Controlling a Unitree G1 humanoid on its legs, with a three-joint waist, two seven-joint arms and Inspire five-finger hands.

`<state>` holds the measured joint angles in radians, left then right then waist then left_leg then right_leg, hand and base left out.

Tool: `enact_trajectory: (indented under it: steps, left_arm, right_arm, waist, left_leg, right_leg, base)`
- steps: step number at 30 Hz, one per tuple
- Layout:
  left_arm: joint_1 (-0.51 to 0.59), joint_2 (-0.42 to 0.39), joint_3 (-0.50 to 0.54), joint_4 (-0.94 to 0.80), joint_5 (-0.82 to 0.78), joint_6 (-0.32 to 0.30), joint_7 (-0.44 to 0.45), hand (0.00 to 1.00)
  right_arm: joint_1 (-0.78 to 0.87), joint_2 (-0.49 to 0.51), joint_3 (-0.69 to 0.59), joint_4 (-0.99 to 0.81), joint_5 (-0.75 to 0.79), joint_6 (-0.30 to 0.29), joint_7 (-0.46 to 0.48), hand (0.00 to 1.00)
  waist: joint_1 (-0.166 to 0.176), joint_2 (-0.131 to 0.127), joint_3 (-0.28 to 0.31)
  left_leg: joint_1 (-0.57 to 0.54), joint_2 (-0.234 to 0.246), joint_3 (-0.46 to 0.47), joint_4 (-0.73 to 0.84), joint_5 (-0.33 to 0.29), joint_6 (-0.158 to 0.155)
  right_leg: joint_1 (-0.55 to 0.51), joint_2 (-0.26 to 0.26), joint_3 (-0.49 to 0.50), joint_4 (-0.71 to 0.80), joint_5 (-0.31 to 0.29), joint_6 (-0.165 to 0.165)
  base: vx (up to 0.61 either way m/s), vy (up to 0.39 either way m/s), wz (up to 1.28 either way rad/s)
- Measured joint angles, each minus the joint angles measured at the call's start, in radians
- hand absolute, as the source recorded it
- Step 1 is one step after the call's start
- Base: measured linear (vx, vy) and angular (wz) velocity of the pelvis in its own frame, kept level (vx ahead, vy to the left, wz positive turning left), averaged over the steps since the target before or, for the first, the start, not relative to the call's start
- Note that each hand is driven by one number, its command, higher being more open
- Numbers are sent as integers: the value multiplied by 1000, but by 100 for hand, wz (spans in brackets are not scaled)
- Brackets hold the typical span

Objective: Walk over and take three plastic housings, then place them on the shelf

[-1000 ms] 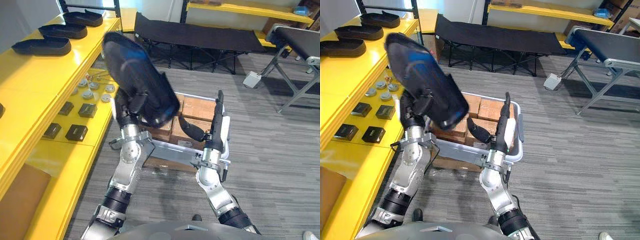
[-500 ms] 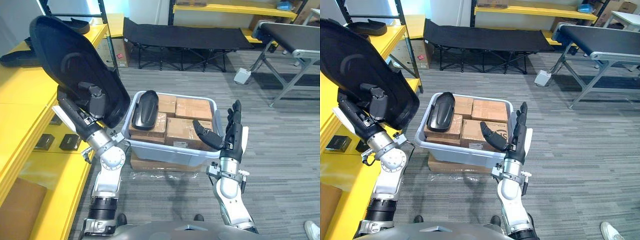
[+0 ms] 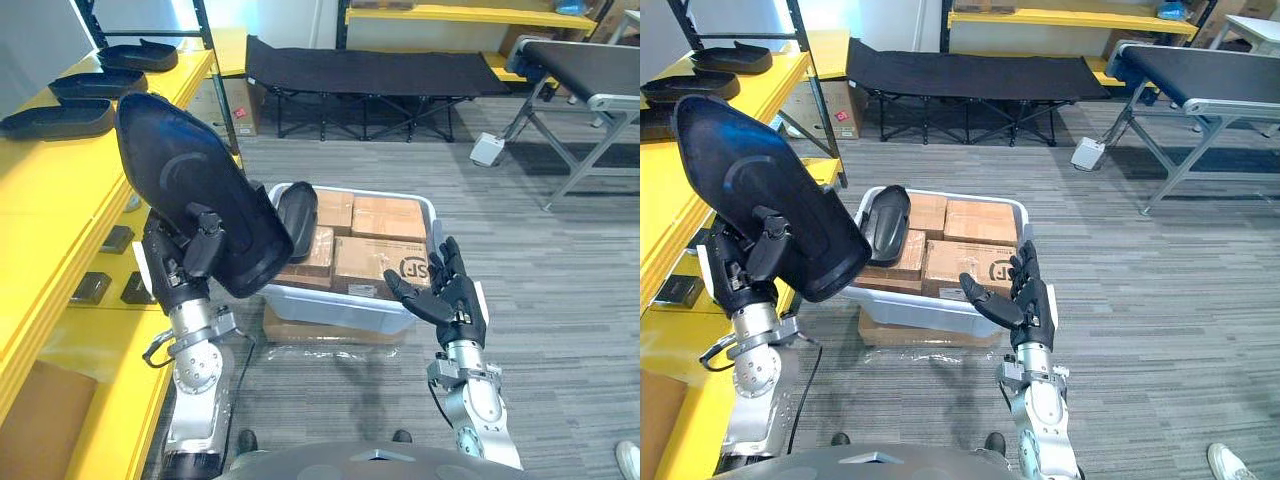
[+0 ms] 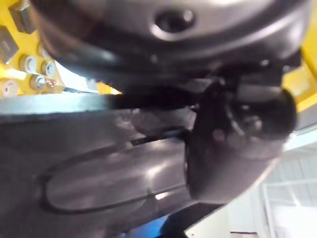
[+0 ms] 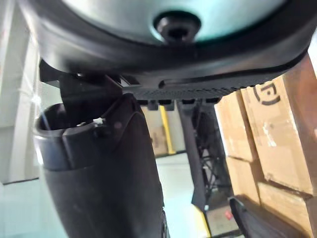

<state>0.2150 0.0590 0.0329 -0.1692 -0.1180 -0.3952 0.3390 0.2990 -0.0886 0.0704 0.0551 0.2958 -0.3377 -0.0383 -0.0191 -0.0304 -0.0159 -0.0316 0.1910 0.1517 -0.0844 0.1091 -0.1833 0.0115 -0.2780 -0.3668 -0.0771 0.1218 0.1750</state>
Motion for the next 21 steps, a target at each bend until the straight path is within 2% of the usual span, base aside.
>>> enact_trajectory:
  steps: [3, 8, 10, 13, 17, 19, 21]
  left_arm:
    - [18, 0, 24, -24, 4, -4, -12, 0]
    - [93, -2, 69, -137, 5, -5, -35, 0]
    - [112, -4, 120, -162, -12, -22, -64, 0]
    - [148, -6, 188, -204, -46, -32, -82, 0]
    - [198, -28, 262, -224, -82, -42, -91, 0]
    - [214, -31, 268, -225, -99, -42, -97, 0]
    - [218, -33, 265, -225, -113, -42, -116, 0]
  right_arm:
    - [-17, -13, 14, 3, 75, 0, 32, 100]
    - [-105, -29, 76, 47, 68, 15, 31, 100]
    - [-136, -29, 123, 56, 61, 27, 31, 100]
    - [-175, -28, 167, 58, 29, 31, 36, 100]
    - [-210, -32, 174, 60, 24, 48, 60, 100]
    - [-213, -33, 174, 60, 25, 51, 61, 100]
    - [-211, -33, 172, 60, 25, 58, 63, 100]
  waist:
    - [27, 6, -1]
    - [91, 8, -1]
    - [127, 8, 0]
    - [161, 6, 1]
    - [192, 2, 4]
    - [198, -1, 12]
    - [189, -6, 19]
  left_leg:
    - [-13, -1, -36, 0, -3, 1]
    - [-34, -10, -113, 0, 14, 1]
    - [-37, -17, -155, 0, 14, 1]
    - [-52, -23, -200, 0, 17, 0]
    - [-52, -24, -218, 1, 17, -1]
    - [-53, -24, -235, 1, 17, -1]
    - [-64, -26, -255, 0, 23, 5]
  right_leg:
    - [12, 0, -41, 0, -15, -1]
    - [54, 0, -119, 0, -18, 1]
    - [86, 0, -163, 1, -29, 7]
    - [101, 0, -205, 16, -49, 13]
    - [110, 0, -228, 29, -55, 9]
    - [118, -1, -246, 48, -73, 10]
    - [132, -1, -281, 62, -98, 11]
  base:
    - [-31, -10, 33]
    - [15, -11, 45]
    - [26, -19, 53]
    - [20, -23, 47]
    - [18, -17, 15]
    - [-6, -25, 25]
    - [-24, -41, 53]
